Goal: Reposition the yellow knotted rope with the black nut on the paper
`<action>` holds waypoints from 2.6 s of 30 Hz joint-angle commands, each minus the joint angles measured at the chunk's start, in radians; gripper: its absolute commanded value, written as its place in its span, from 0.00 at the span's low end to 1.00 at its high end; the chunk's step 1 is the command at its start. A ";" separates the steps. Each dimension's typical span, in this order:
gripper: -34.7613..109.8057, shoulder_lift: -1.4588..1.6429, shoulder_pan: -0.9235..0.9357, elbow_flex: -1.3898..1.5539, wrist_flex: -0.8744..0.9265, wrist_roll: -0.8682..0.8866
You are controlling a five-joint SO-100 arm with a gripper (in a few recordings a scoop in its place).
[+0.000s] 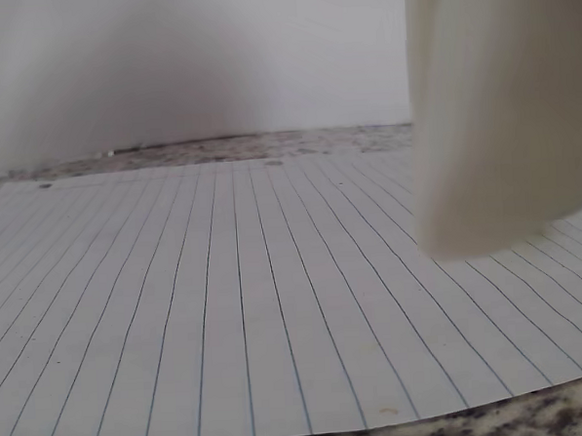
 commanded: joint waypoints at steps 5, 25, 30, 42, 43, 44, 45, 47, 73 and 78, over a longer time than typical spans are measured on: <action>0.25 -0.041 0.006 -0.133 -0.032 0.002; 0.28 -0.834 0.028 -0.690 -0.120 0.462; 0.29 -0.992 0.075 -0.752 -0.127 0.770; 0.32 -1.259 0.202 -0.862 -0.193 1.184; 0.33 -1.279 0.206 -0.865 -0.204 1.216; 0.37 -1.298 0.210 -0.865 -0.216 1.247; 0.38 -1.316 0.213 -0.867 -0.233 1.267; 0.40 -1.353 0.219 -0.867 -0.278 1.302; 0.50 -1.572 0.242 -0.868 -0.371 1.496; 0.50 -1.615 0.244 -0.868 -0.419 1.496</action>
